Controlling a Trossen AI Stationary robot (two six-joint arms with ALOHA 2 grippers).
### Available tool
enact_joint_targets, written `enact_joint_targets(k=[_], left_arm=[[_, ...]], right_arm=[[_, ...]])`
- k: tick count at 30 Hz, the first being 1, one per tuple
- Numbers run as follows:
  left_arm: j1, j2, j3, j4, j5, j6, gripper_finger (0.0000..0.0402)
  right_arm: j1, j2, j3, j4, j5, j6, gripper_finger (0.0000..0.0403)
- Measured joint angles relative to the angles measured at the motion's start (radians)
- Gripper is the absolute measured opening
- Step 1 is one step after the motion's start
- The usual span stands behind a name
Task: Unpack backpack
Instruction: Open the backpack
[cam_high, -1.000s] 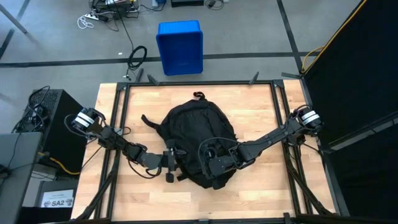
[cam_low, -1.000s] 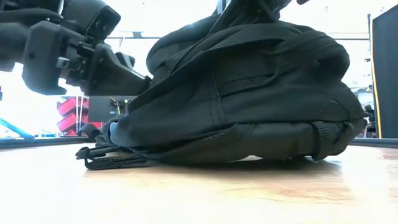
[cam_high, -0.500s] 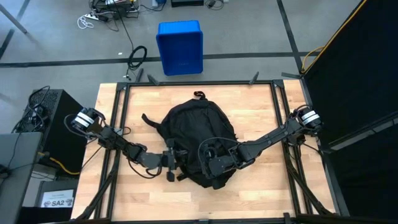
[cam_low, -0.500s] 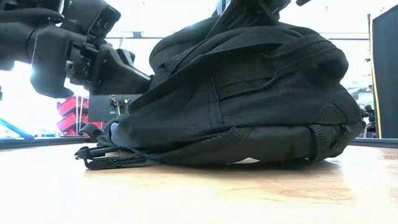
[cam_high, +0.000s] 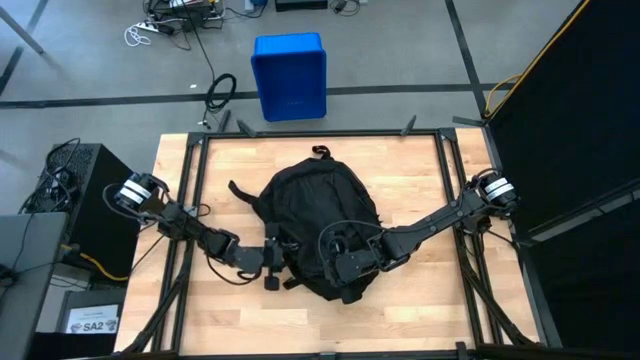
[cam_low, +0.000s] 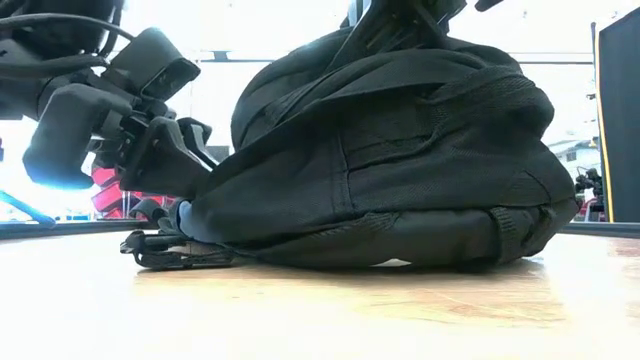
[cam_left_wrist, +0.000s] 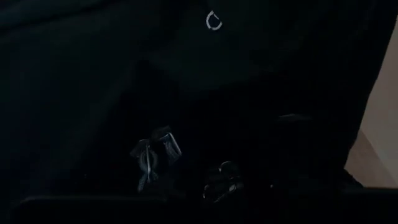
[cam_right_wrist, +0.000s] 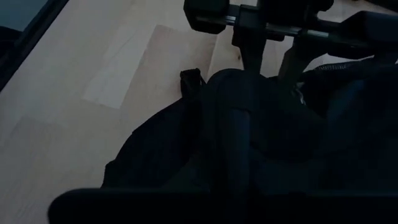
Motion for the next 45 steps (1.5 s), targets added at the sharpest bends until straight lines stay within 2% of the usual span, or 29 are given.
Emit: enact_joint_targets(k=[4, 13, 18, 25, 32, 37, 45], left_arm=[[0.006, 0.0, 0.0, -0.025, 0.021, -0.002, 0.0093], [0.005, -0.004, 0.0, -0.088, -0.009, -0.026, 0.0185], [0.006, -0.031, 0.0, -0.133, -0.011, -0.045, 0.0215], [0.019, -0.076, 0.112, -0.455, 0.007, -0.055, 0.0218], [0.06, -0.068, 0.271, -0.726, 0.1, 0.044, 0.0219], [0.091, -0.061, 0.284, -0.761, 0.177, 0.075, 0.0219], [0.097, -0.025, 0.286, -0.757, 0.216, 0.127, 0.0218]], right_arm=[[0.0, 0.0, 0.0, 0.0, 0.0, 0.0, 0.0005], [0.0, 0.0, 0.0, 0.0, -0.001, 0.0, 0.001], [0.0, 0.0, 0.0, 0.001, -0.001, 0.001, 0.0005], [-0.002, 0.0, 0.0, 0.008, -0.001, 0.001, 0.0009], [-0.002, 0.0, 0.0, 0.011, -0.005, 0.001, 0.0009], [-0.002, 0.0, 0.0, 0.012, -0.004, 0.001, 0.0004], [-0.003, 0.0, 0.0, 0.014, -0.003, 0.002, 0.0012]])
